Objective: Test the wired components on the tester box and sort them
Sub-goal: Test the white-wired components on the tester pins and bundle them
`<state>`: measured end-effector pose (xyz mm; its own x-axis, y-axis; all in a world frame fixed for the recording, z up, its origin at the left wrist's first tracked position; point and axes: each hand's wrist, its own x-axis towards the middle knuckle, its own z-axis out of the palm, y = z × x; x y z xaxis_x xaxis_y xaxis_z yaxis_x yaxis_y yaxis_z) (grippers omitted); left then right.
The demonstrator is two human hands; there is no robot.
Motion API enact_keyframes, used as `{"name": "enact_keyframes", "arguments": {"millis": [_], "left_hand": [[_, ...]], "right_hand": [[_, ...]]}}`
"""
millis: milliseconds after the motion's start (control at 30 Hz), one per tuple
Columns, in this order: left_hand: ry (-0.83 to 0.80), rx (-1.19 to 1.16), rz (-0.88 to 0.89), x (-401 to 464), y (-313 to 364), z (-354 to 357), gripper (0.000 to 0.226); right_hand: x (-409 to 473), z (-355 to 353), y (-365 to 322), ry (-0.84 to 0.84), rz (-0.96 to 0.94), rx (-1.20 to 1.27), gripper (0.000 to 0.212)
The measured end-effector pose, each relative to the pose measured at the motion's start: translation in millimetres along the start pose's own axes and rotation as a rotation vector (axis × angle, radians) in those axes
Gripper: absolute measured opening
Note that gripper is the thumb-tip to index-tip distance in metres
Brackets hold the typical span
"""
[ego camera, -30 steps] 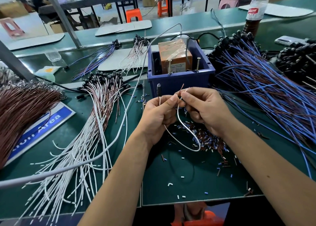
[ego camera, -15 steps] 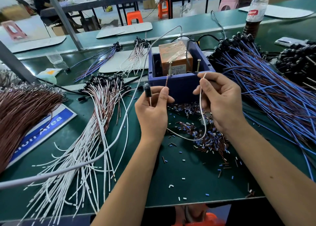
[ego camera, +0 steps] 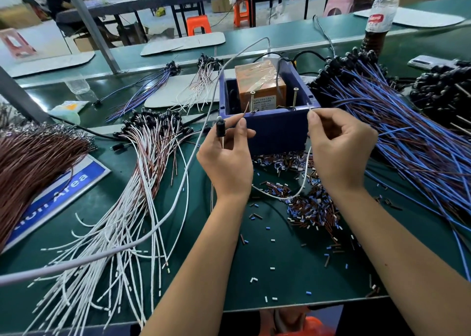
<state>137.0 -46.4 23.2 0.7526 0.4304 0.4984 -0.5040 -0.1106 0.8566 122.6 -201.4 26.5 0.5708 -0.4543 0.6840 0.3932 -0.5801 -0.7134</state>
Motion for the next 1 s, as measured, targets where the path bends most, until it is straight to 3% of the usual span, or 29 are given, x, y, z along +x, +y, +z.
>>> {"name": "enact_keyframes", "arguments": {"millis": [167,1000], "left_hand": [[-0.015,-0.012,0.014,-2,2,2,0.007],[-0.051,-0.040,0.000,-3,-5,3,0.008]], "right_hand": [[2,7,-6,0.069,-0.177,-0.093,0.015],[3,11,-11,-0.012,-0.152,-0.073,0.013]]}}
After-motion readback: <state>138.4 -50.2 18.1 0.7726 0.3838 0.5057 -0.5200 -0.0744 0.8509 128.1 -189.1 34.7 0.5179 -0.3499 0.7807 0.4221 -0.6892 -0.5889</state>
